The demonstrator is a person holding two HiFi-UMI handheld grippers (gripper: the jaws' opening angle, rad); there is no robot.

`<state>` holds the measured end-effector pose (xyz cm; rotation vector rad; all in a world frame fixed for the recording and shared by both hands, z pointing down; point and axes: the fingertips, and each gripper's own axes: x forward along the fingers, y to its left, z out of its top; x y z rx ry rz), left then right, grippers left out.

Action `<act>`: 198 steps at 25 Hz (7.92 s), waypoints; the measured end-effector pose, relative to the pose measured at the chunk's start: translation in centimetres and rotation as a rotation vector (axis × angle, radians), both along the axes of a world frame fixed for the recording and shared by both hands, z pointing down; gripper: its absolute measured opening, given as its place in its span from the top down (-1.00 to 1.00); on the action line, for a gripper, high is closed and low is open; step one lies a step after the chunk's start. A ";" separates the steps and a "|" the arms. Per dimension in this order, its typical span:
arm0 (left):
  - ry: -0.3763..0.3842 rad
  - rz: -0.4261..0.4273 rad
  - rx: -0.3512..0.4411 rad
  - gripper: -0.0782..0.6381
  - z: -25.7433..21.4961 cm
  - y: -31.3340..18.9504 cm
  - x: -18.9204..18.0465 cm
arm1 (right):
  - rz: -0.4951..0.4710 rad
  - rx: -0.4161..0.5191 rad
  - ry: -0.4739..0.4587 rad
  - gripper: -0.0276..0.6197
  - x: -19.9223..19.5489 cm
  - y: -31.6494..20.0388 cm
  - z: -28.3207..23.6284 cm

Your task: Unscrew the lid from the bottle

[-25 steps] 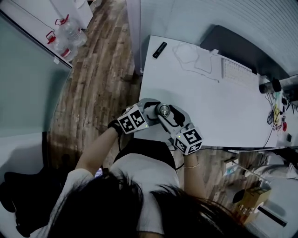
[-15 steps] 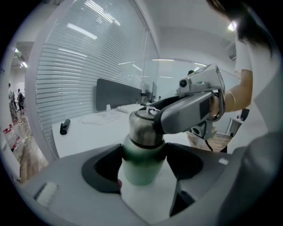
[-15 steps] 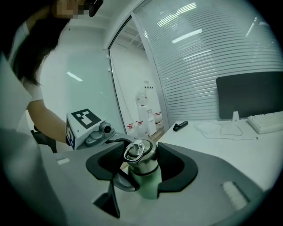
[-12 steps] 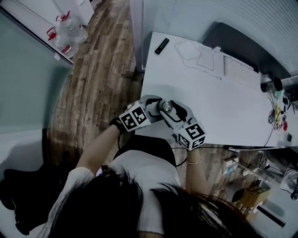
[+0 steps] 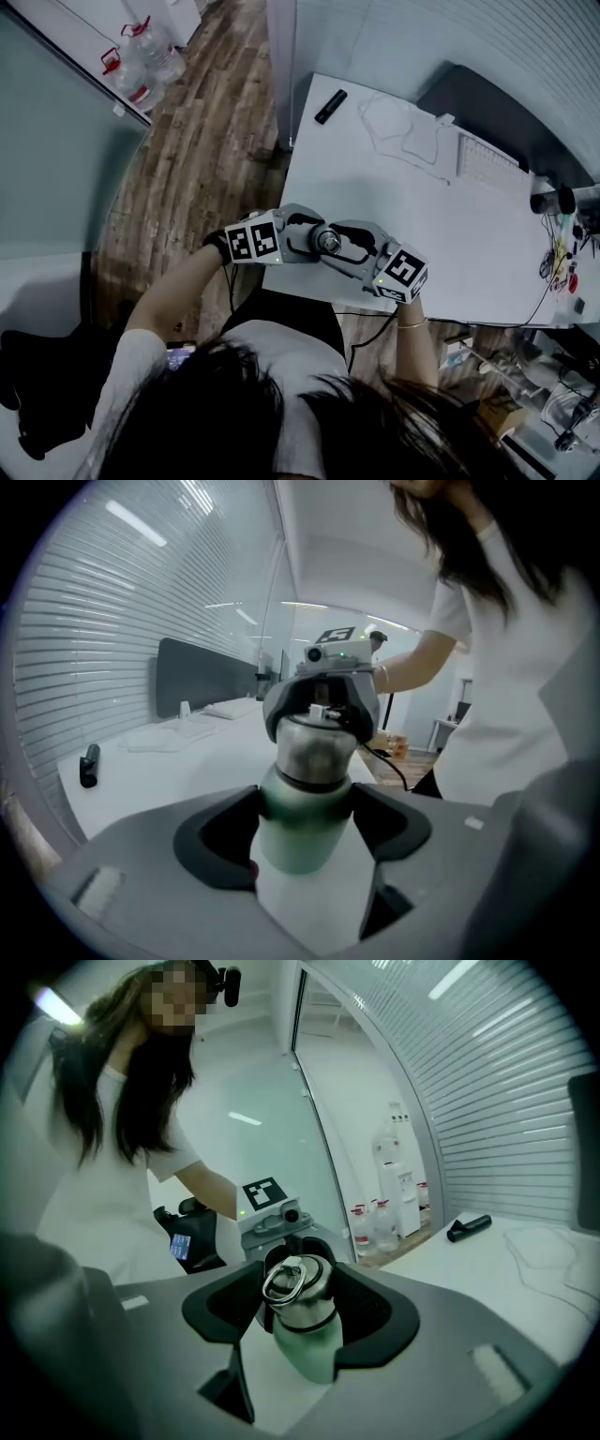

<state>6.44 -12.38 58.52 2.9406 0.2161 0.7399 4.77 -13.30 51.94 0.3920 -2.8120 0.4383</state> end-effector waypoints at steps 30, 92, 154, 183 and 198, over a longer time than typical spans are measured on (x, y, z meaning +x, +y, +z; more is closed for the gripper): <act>0.063 -0.215 -0.065 -0.26 0.6 -0.1 0.0 | 0.472 0.006 -0.013 0.18 0.6 0.2 -0.2; -0.003 -0.055 -0.090 -0.25 0.8 1.0 -0.4 | 0.343 0.040 -0.064 0.14 2.1 0.6 -1.7; 0.031 -0.119 -0.158 -0.26 -1.9 0.7 -1.9 | 0.030 0.013 -0.134 0.18 1.9 1.0 -5.7; 0.293 -0.615 0.177 0.09 -19.1 -4.7 0.9 | 0.867 0.336 -0.155 0.18 15.6 1.6 -17.1; 0.258 -0.882 0.208 0.61 -19.6 -4.8 0.3 | 1.021 0.495 -0.027 0.18 17.1 3.5 -19.3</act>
